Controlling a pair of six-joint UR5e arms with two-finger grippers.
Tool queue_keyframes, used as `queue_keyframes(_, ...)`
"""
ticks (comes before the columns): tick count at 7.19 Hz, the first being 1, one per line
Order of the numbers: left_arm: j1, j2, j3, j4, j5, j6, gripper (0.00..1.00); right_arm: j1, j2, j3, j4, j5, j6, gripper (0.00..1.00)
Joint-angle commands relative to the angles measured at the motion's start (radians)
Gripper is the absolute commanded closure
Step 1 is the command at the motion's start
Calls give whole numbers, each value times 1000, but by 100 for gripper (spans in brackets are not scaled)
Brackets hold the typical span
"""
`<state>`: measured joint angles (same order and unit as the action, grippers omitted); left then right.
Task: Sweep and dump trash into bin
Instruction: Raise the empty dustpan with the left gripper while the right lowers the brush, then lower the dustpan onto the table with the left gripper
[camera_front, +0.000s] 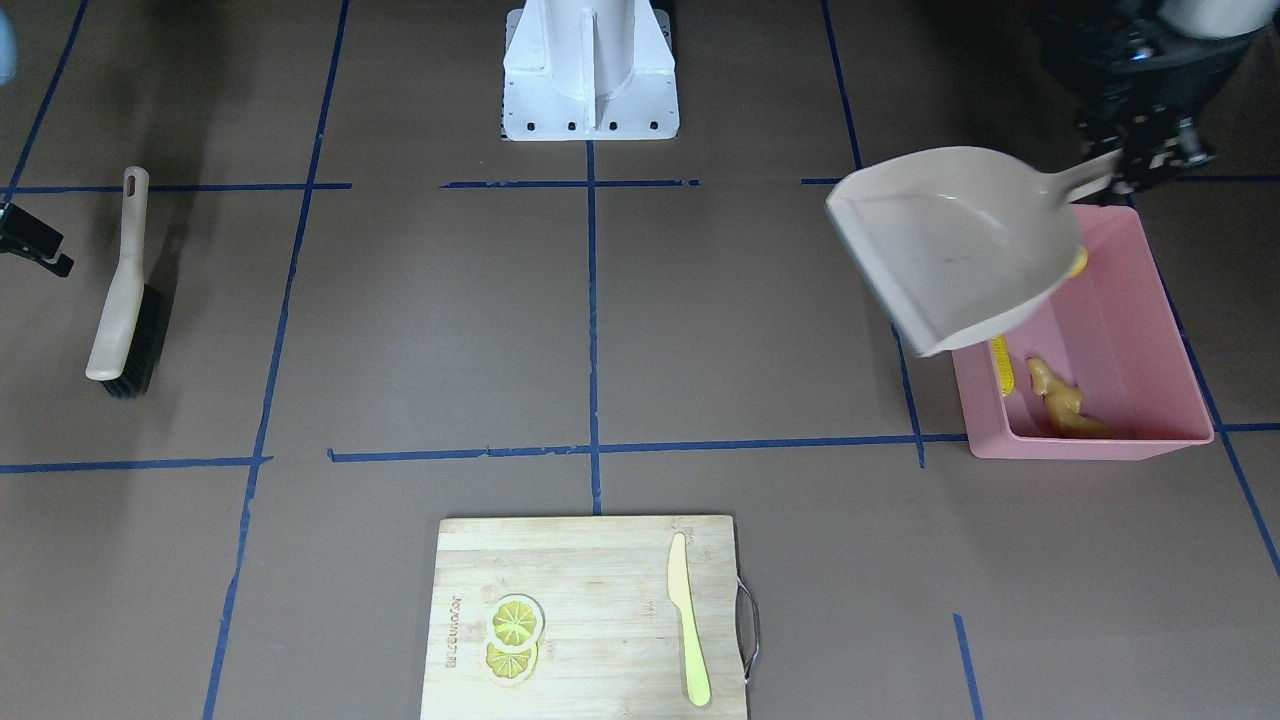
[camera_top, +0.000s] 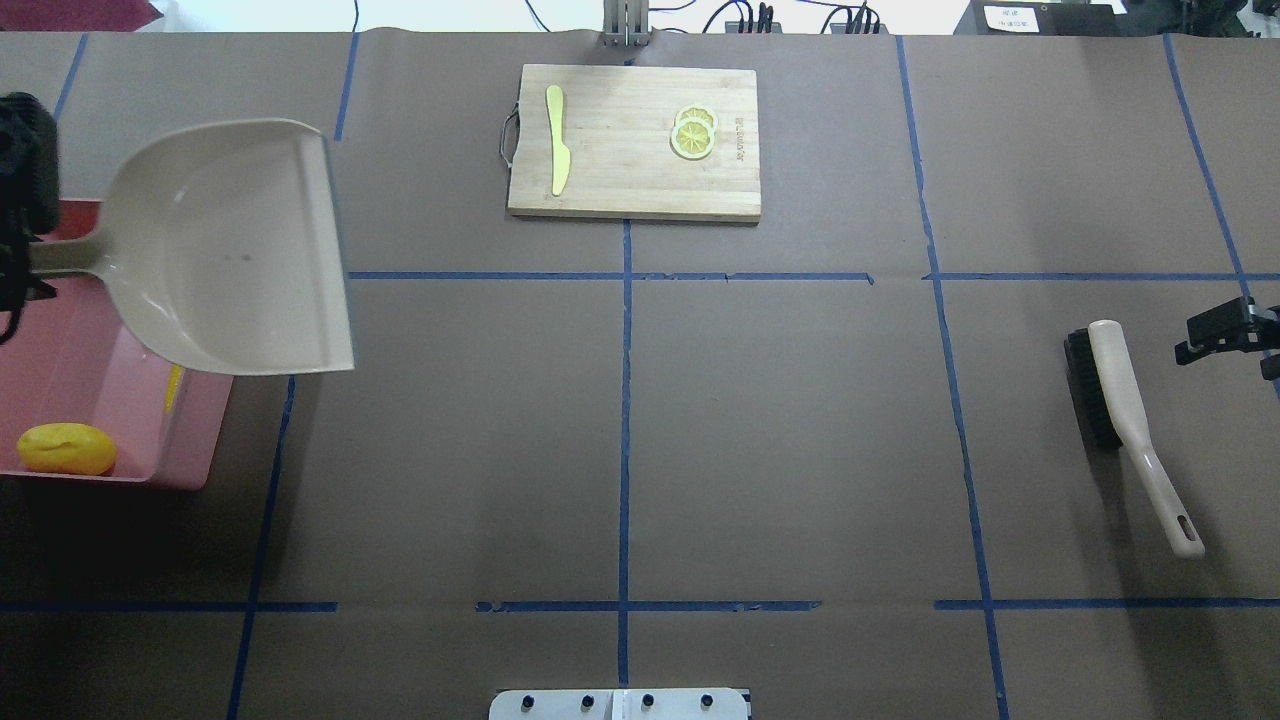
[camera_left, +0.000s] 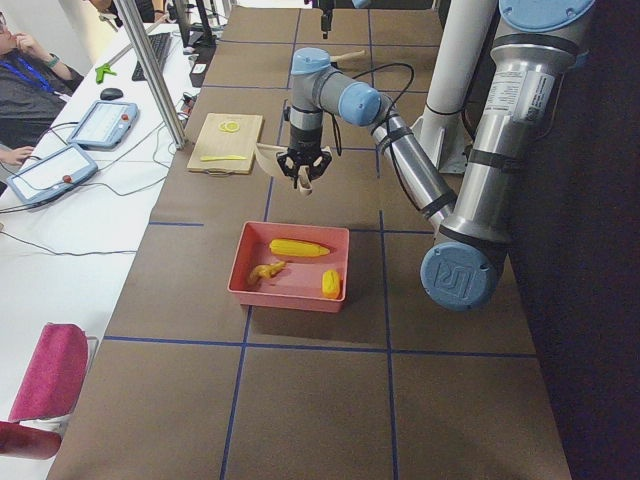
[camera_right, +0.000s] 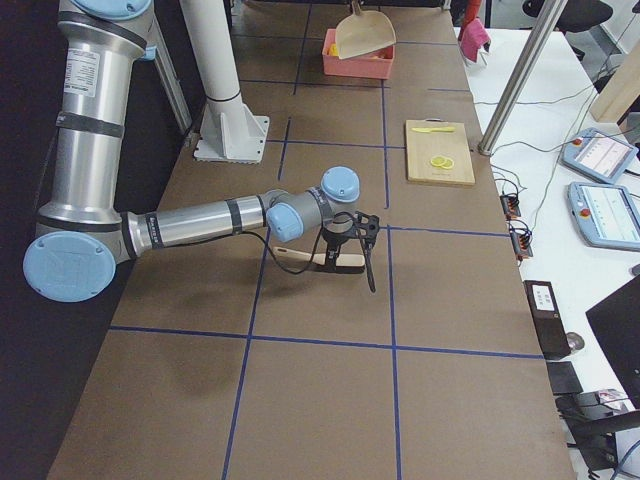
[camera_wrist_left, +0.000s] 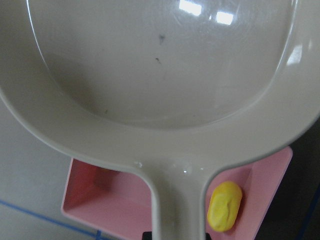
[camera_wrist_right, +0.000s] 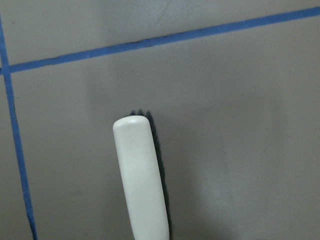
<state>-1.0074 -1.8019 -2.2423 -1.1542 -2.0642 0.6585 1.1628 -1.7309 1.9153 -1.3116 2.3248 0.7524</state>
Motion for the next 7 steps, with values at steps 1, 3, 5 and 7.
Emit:
queue_keyframes(1, 160, -109, 172, -114, -23, -36, 98, 38, 13, 25, 0, -2, 1, 1)
queue_keyframes(3, 214, -175, 349, -278, -28, -33, 98, 41, 34, 13, -2, -18, 1, 1)
queue_keyframes(5, 275, -198, 437, -352, -28, -42, 98, 41, 47, 2, -2, -15, -5, 1)
queue_keyframes(7, 305, -224, 469, -352, -27, -71, 98, 40, 48, -1, -3, -13, -7, 1)
